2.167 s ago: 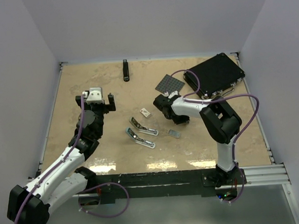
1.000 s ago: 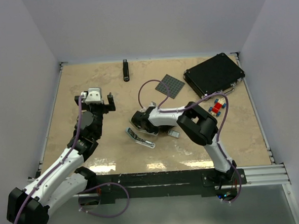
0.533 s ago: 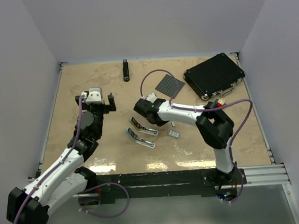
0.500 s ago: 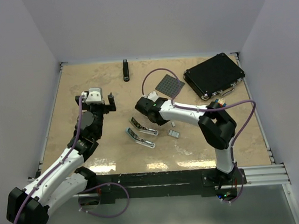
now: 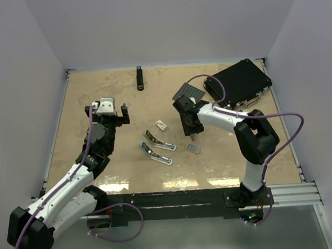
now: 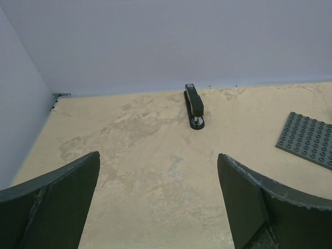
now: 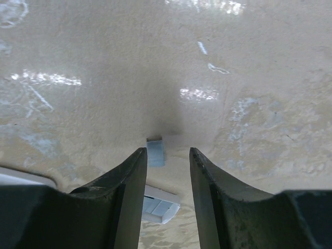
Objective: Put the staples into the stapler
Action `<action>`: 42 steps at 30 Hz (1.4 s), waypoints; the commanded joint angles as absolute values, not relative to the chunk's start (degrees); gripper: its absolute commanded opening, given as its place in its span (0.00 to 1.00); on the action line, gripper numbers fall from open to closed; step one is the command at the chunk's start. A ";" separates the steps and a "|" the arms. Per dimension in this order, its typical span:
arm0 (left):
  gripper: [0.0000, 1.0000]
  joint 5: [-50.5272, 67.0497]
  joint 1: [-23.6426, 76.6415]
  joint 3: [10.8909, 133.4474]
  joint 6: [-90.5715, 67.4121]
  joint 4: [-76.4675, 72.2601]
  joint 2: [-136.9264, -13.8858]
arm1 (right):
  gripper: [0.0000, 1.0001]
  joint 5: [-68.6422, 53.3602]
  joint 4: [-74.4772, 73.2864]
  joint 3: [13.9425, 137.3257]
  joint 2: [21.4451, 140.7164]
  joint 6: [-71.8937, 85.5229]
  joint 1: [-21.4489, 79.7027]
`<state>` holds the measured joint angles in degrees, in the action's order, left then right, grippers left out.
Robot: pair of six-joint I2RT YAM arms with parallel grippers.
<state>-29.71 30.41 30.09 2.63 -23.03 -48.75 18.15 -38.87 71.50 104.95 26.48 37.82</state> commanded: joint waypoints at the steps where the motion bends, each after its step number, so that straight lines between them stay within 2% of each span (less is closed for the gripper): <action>1: 1.00 -29.00 30.59 29.62 2.46 -25.49 -48.60 | 0.41 12.75 -35.86 72.07 105.46 26.10 37.09; 16: 1.00 -28.92 30.67 29.71 2.64 -25.58 -48.51 | 0.24 10.55 -36.91 71.54 108.19 26.01 35.68; 21: 1.00 -28.92 30.67 29.62 2.72 -25.58 -48.69 | 0.22 9.67 -37.00 69.96 107.05 26.28 35.68; 25: 1.00 -28.92 30.76 29.53 2.64 -25.75 -48.87 | 0.13 10.10 -36.91 69.61 106.52 25.58 35.60; 37: 1.00 -28.92 30.94 29.53 2.72 -25.84 -49.75 | 0.12 11.78 -30.95 71.02 95.90 14.69 37.88; 42: 1.00 -28.83 31.03 29.62 2.72 -25.75 -49.75 | 0.12 10.29 -25.68 70.84 93.61 5.56 43.59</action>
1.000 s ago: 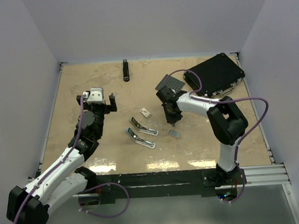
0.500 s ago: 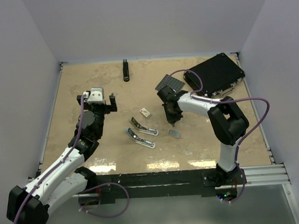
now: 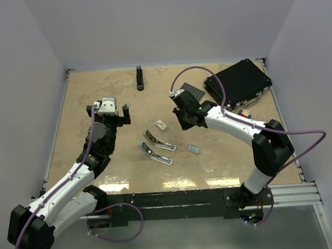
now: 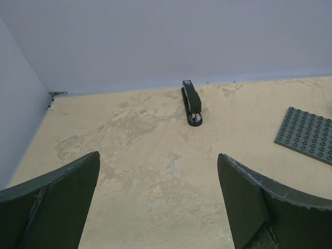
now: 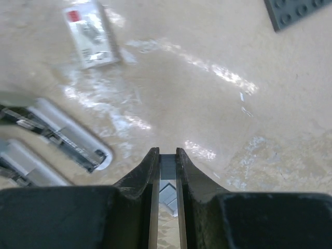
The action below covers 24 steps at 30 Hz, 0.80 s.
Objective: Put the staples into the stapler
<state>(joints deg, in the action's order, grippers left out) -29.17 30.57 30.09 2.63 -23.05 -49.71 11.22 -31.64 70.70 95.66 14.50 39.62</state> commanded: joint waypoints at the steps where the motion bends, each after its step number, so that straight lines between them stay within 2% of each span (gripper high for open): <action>1: 1.00 -28.83 31.03 29.62 2.64 -25.75 -49.83 | 0.11 9.33 -24.62 70.58 93.34 4.32 44.38; 10: 1.00 -29.09 31.03 29.71 2.81 -25.66 -49.75 | 0.10 -4.55 -17.75 68.21 91.67 -2.72 50.44; 24: 1.00 -29.71 31.03 29.71 2.81 -25.58 -49.66 | 0.11 -7.65 -14.33 62.75 92.02 1.13 57.65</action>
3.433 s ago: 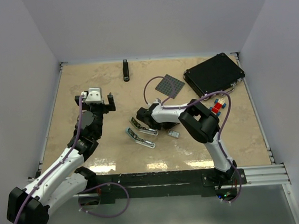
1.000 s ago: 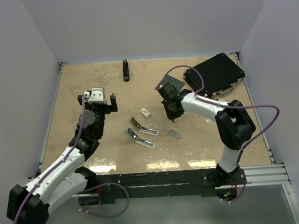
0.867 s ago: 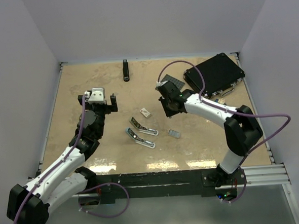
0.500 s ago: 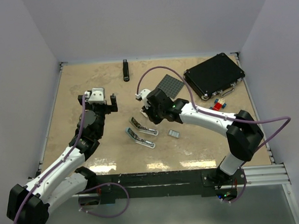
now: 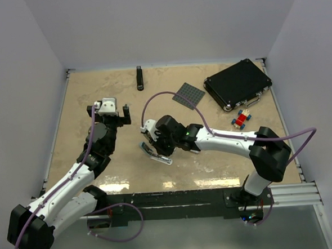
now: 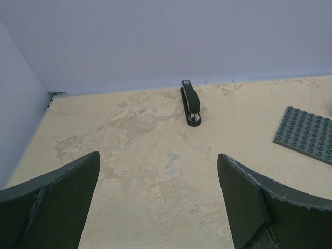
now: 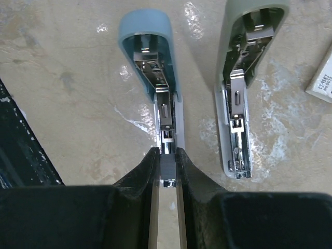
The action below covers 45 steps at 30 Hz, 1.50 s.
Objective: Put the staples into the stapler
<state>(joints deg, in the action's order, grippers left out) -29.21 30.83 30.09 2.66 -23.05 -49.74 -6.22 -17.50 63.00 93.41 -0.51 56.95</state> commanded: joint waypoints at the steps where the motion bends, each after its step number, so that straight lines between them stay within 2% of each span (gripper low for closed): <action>1: 1.00 -29.71 31.03 29.71 2.81 -25.58 -49.66 | 0.11 -7.47 -14.15 62.49 92.28 1.14 58.00; 17: 1.00 -29.53 31.11 29.62 2.55 -25.40 -48.87 | 0.10 -5.63 -13.18 63.19 97.03 0.26 58.45; 45: 1.00 -29.44 31.11 29.62 2.64 -25.58 -48.87 | 0.10 -5.63 -13.36 61.88 98.61 0.97 58.45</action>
